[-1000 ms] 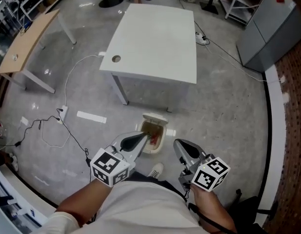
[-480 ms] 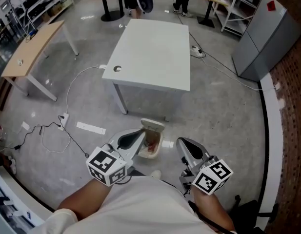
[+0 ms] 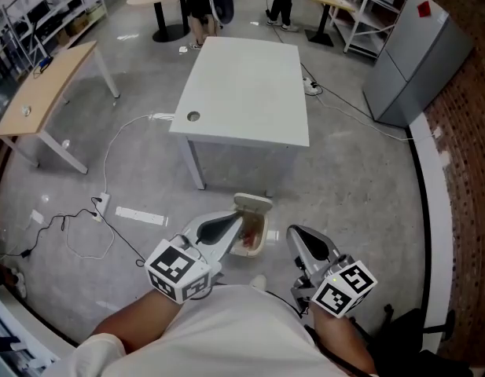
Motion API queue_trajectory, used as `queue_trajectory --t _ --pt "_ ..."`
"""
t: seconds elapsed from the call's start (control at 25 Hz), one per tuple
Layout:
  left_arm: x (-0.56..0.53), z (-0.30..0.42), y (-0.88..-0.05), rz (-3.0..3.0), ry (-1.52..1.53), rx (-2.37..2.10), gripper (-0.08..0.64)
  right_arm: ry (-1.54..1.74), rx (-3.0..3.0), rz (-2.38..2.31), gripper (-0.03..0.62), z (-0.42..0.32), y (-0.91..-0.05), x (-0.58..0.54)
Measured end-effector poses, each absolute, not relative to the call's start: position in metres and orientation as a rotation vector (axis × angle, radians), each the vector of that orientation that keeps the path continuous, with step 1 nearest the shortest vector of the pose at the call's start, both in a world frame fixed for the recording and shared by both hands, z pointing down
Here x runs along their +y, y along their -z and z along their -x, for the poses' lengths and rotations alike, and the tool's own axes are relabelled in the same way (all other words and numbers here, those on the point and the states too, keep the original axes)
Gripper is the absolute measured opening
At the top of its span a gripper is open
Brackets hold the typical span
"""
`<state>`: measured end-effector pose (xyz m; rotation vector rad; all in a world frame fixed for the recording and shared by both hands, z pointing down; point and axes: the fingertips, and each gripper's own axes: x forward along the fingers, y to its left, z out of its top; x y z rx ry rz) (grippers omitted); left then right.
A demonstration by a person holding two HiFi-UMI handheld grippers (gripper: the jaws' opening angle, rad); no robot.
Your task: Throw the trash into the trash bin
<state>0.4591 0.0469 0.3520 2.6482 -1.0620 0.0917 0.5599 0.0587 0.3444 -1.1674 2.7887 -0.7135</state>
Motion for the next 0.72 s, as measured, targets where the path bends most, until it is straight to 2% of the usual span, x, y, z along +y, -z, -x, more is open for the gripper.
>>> queue_trajectory --t 0.4,0.72 --pt "0.065 -0.402 -0.356 -2.692 -0.11 -0.91 0.008 0.678 2.753 1.383 0.002 -0.506 -0.359 0.088" --pt "0.084 -0.391 -0.359 -2.726 -0.114 -0.815 0.008 0.707 2.694 1.504 0.002 -0.495 -0.369 0.118"
